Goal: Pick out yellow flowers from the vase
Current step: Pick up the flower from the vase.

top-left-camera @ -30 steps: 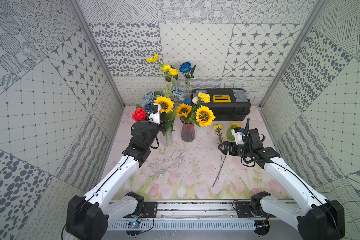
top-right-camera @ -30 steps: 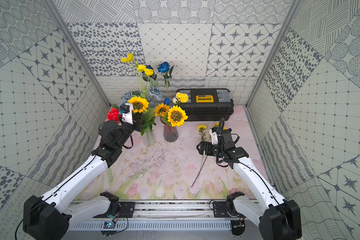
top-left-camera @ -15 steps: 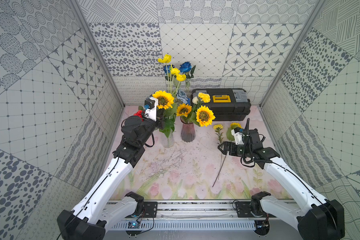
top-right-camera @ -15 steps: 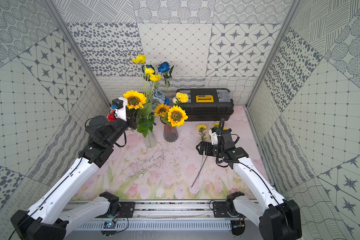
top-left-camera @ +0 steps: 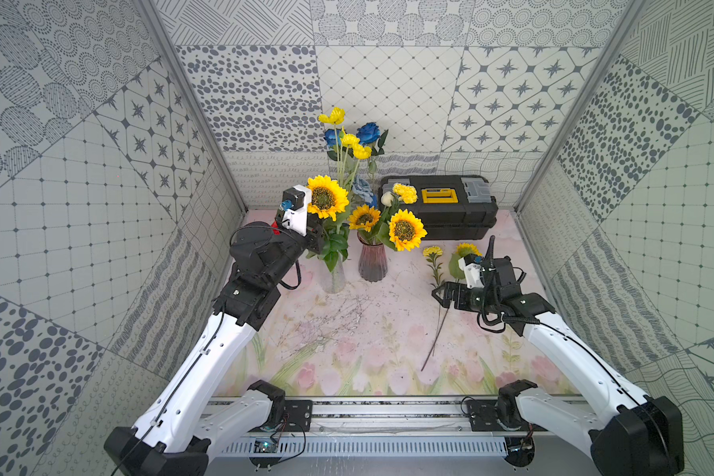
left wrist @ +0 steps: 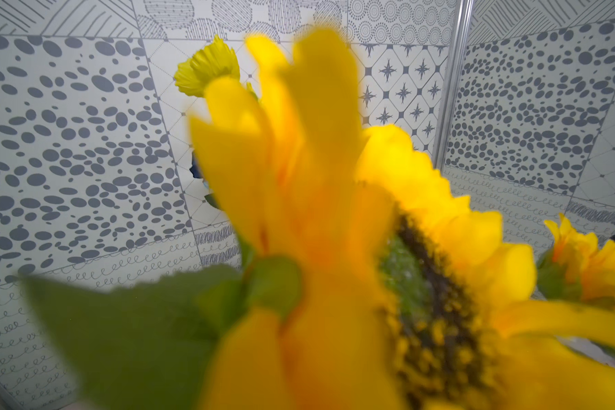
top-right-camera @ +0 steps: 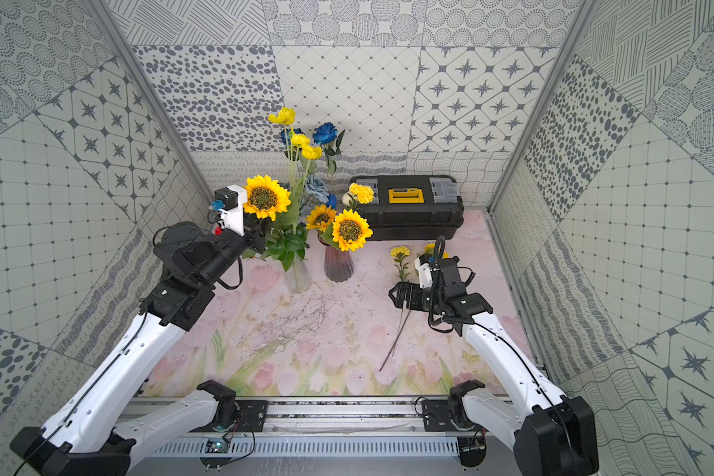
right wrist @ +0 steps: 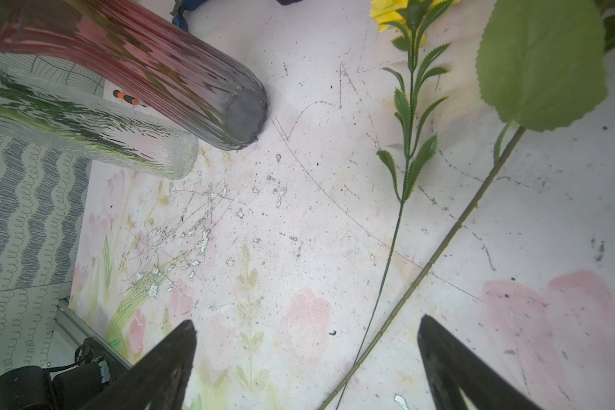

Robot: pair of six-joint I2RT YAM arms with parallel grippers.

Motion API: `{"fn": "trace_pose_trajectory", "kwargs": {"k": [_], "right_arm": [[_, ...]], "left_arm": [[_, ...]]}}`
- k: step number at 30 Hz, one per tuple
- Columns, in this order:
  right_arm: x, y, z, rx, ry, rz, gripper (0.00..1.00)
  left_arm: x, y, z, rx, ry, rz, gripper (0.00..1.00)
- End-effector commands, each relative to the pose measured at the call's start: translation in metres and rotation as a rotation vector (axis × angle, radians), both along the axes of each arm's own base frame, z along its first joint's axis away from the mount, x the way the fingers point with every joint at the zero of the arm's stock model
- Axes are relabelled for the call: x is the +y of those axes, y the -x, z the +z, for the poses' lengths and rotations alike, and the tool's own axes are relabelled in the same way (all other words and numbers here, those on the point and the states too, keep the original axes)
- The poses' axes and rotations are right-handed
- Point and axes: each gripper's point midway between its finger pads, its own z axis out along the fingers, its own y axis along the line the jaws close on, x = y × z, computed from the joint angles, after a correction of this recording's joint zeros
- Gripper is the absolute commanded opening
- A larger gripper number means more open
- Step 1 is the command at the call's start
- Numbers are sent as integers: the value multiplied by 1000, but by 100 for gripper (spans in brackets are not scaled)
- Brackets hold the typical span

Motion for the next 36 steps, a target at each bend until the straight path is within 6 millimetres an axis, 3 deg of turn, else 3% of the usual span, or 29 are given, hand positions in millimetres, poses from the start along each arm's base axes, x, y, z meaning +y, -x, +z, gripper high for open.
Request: {"fn": "trace_pose_trajectory", "kwargs": {"k": [1,9,17,22,26,32,36], "right_arm": [[2,-2,9,-32,-30,-2,98],[3,-2,11,-35,-28,9,98],[3,1,11,-37,-28,12,98],[12,6,23,-68,-67,78,98],[27,20,54,-181,-147,191,98],[65,64,97,-361,-236,421,98],[103,101,105,-394,-240,609,98]], "left_arm": [[0,14,19,-29,-26,-30,15],[3,38,57,-56,-6,-69,11],[-5,75,91,-30,-68,-196,7],[-15,100,87,48,-99,-316,3],[-25,118,74,122,-54,-428,0],[-36,131,48,217,42,-539,0],[-43,136,25,311,90,-597,0]]}}
